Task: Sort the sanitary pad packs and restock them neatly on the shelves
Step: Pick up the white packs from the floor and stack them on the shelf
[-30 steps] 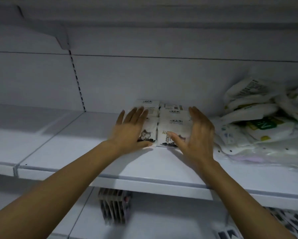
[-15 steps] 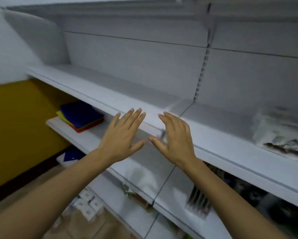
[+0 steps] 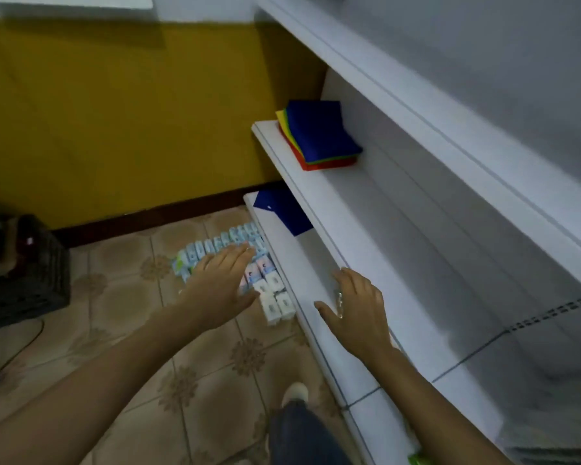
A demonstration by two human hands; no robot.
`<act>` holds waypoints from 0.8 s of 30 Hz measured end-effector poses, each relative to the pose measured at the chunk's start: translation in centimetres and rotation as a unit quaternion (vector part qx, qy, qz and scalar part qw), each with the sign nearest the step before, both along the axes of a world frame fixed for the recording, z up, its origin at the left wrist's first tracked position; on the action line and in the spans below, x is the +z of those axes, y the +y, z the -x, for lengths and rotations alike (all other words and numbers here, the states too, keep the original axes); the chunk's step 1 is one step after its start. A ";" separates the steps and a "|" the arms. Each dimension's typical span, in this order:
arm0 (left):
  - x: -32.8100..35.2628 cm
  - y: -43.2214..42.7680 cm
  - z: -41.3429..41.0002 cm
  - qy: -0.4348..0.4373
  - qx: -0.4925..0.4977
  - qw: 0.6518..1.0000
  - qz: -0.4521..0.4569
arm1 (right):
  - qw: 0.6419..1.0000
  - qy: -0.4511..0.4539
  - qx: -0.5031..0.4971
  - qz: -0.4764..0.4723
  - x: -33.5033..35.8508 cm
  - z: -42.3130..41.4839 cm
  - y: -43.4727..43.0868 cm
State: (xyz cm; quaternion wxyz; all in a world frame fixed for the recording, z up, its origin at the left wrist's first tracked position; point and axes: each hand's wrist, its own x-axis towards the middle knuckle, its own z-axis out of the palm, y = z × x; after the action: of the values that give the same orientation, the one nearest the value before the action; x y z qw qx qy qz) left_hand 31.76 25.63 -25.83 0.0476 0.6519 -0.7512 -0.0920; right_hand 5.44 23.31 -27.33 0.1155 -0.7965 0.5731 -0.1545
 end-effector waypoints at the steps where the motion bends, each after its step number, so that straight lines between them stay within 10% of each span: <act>1: -0.8 -0.5 -0.9 0.000 0.009 1.000 -0.013 | 1.000 0.008 0.004 -0.019 -1.0 -0.7 -0.9; 15: -14.4 -17.3 -8.5 0.145 0.146 0.959 -0.195 | 0.958 0.008 0.046 -0.284 -16.6 -9.8 -17.4; 24: -34.3 -20.5 -10.9 0.294 0.326 0.836 -0.329 | 0.858 0.151 0.009 -0.491 -33.5 -12.2 -25.7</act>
State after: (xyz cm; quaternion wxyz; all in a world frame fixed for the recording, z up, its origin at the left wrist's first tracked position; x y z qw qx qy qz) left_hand 42.71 5.18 -60.12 0.0764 0.7784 -0.3711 -0.5005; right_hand 17.59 -2.34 -60.85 0.4050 -0.6548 0.5780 0.2705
